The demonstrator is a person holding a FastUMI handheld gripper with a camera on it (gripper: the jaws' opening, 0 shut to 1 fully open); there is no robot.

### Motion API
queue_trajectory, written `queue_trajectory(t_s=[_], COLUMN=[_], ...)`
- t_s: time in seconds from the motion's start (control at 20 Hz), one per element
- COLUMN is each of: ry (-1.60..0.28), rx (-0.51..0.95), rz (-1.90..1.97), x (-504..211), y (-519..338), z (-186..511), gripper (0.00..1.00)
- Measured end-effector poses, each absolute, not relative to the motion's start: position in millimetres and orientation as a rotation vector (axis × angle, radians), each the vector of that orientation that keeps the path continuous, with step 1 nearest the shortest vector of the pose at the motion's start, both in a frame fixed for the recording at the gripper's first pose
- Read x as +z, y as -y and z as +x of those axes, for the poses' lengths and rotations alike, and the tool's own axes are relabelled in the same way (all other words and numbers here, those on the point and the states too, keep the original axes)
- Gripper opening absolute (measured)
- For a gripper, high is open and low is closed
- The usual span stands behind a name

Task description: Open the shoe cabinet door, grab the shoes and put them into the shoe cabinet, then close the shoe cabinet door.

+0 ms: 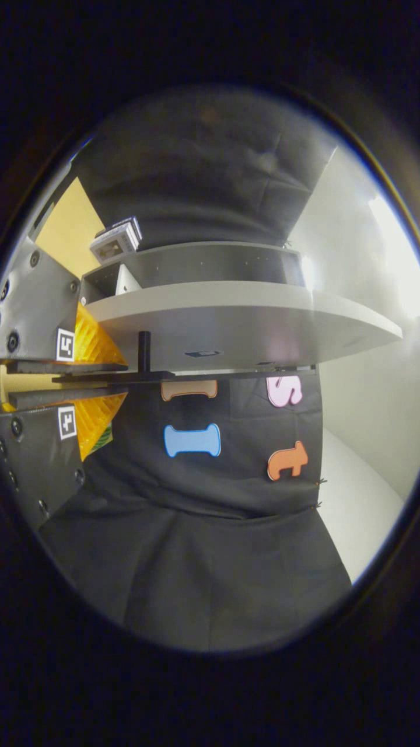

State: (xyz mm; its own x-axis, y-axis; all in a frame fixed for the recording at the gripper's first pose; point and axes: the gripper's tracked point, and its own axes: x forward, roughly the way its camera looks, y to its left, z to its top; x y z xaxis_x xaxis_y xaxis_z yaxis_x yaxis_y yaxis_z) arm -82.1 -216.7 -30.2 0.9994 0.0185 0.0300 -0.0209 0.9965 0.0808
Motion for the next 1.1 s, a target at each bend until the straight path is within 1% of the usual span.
queue_trajectory(t_s=[0.2,0.65,0.8,1.0,1.1], ry=[0.022,0.025,0.038,0.086,0.074], rx=[-0.012,0.017,-0.021,-0.131,-0.118], rz=[0.093,0.083,0.055,0.004,-0.003], x=[-32,-29,-27,-15,-19], y=[236,242,249,255,236], z=[-83,-86,-105,-144,-155], gripper=[0.13,0.13,0.14,0.14,0.14])
